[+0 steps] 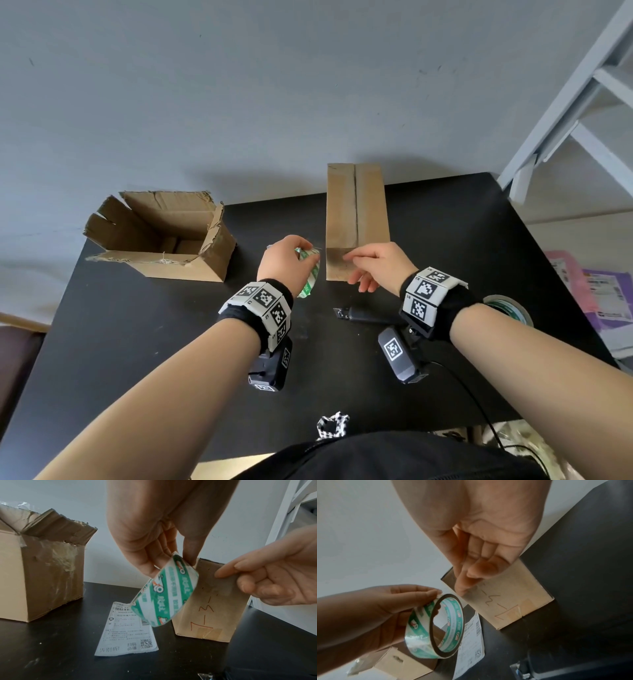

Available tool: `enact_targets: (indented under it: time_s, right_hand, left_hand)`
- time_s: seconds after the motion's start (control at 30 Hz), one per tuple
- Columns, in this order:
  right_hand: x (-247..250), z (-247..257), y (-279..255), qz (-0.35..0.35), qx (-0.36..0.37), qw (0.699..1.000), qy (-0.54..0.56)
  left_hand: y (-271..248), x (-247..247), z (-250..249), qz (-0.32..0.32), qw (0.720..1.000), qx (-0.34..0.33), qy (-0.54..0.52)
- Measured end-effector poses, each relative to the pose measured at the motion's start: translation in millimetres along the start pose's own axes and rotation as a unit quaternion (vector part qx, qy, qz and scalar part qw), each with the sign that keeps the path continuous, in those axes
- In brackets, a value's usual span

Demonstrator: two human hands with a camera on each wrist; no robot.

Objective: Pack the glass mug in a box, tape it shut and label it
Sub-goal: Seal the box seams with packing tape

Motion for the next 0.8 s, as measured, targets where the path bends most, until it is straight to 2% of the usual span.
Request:
enact_targets:
  time_s: [0.17, 0.27, 0.4, 0.67, 0.8]
  right_hand:
    - [-6.4, -6.7, 1.6, -0.005, -0.043, 0.996, -0.080]
    - [-3.9, 6.3, -1.5, -0.010, -0.014, 0.996, -0.086]
    - [-15.3, 29.3, -8.6, 0.015, 0.025, 0.997, -0.077]
    - [-31.4, 45.8, -18.0, 0.053, 0.028, 0.995, 0.076]
    - [-22.0, 46.1, -18.0, 0.012, 0.013, 0.986, 0.165]
  left_hand:
    - [-0.5, 8.2, -1.3, -0.028, 0.999, -0.005, -0.021]
    - [1.0, 20.3, -5.4, -0.052, 0.998, -0.013, -0.040]
    - [-3.7, 35.7, -12.9, -0.078, 0.994, -0.023, -0.067]
    - [-16.0, 43.3, -28.0, -0.103, 0.982, -0.037, -0.152]
    - [-22.4, 44.8, -38.4, -0.105, 0.980, -0.073, -0.151]
Point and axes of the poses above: each hand's wrist, its own y-axis towards the middle knuckle, its own x-axis out of the back of the hand, z = x × y, the point moved 7 cm from there along y, towards the middle knuckle, and after that the axes turned 10 degrees about -x, right-handed, at the moved point
